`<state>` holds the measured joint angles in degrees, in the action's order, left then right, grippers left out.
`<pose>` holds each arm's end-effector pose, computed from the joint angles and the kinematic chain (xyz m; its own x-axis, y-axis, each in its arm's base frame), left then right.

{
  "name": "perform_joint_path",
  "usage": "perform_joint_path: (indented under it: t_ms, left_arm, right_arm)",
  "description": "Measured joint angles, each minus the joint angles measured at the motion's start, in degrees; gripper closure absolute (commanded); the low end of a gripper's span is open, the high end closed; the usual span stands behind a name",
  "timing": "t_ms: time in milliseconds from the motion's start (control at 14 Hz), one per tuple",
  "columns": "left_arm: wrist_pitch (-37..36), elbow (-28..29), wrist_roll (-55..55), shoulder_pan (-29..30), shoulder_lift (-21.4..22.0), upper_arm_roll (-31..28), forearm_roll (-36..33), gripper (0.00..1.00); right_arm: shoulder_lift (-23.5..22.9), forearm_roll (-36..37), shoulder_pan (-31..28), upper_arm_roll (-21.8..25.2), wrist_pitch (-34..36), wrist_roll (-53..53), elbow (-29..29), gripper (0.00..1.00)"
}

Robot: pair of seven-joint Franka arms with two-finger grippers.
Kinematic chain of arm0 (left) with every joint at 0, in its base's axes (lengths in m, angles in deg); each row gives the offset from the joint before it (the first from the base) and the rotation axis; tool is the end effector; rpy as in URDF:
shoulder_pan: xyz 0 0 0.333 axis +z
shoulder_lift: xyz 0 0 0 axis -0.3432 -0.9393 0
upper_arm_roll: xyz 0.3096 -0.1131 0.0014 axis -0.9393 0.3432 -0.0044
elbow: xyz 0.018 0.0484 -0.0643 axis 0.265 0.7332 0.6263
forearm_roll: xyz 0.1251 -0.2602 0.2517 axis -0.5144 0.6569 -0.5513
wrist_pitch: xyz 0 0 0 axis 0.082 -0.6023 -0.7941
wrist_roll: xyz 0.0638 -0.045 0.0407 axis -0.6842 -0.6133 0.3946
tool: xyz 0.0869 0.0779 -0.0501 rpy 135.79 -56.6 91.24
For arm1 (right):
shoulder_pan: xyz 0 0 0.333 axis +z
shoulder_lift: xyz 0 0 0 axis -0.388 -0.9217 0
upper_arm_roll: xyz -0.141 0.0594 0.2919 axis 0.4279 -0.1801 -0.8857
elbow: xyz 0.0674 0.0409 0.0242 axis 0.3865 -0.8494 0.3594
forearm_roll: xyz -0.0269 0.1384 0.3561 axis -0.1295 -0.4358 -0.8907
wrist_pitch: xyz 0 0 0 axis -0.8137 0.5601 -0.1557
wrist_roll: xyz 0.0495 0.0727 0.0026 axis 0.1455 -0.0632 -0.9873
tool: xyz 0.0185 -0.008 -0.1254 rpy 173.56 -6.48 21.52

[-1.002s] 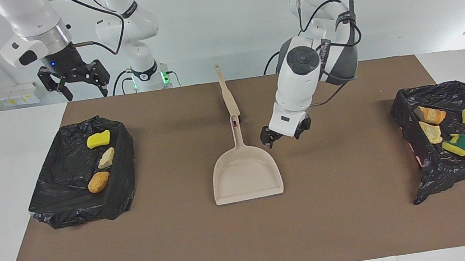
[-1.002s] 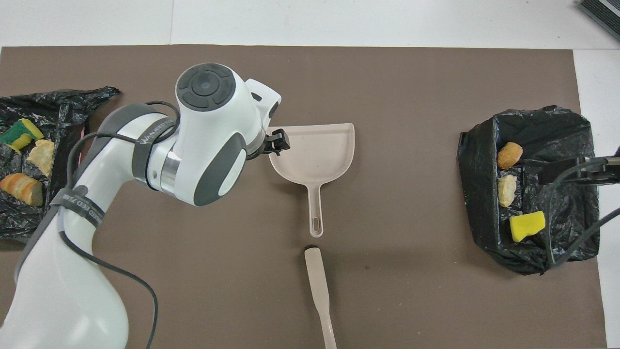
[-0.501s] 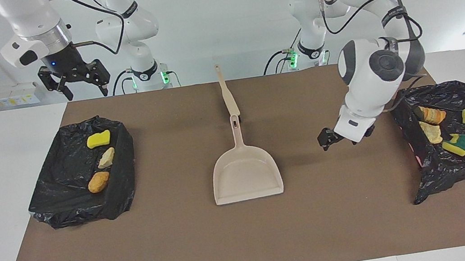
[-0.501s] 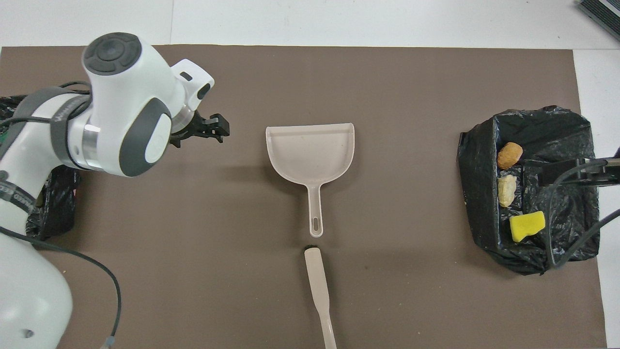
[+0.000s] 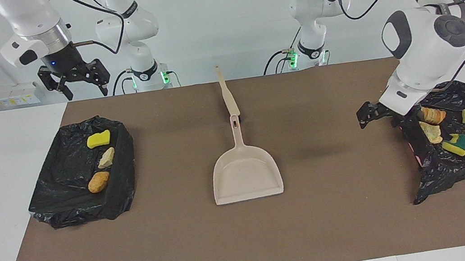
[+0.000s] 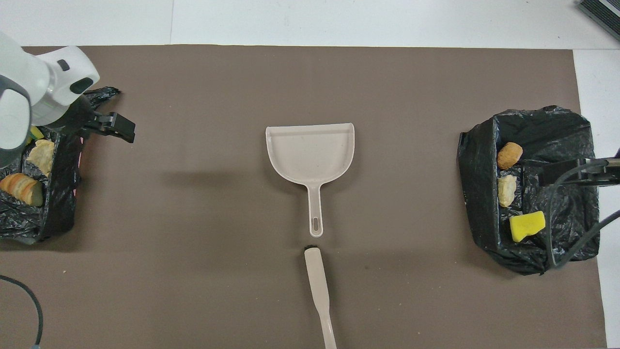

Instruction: Sweep and dump trash in bin

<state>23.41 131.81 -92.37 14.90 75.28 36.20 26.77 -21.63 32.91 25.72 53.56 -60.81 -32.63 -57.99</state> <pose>0.6237 -0.0376 0.5050 0.9829 -0.1747 -0.0586 -0.1717 -0.9837 0.0534 0.5069 -0.0024 0.6407 0.9995 -0.0306 0.0088 -0.0307 -0.9995 0.0069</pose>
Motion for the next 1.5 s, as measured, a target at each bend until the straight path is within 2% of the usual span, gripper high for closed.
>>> perform_joint_path:
  t_ms: [501, 930, 1288, 1503]
  left_arm:
    - [-5.3, -0.3, -0.8, 0.9, 5.2, 0.2, -0.1, 0.00]
    - [-8.1, 0.3, -0.4, 1.0, 11.8, 0.1, -0.8, 0.00]
    - [-8.2, 5.2, -0.4, 1.0, 14.6, 0.0, -2.7, 0.00]
    - [-8.2, 5.4, -0.4, 1.0, 15.1, 0.0, -2.9, 0.00]
  right_arm:
    - [0.1, 0.0, 0.0, 0.0, 0.0, 0.0, 0.0, 0.00]
    - [0.1, 0.0, 0.0, 0.0, 0.0, 0.0, 0.0, 0.00]
    - [0.1, 0.0, 0.0, 0.0, 0.0, 0.0, 0.0, 0.00]
    - [0.1, 0.0, 0.0, 0.0, 0.0, 0.0, 0.0, 0.00]
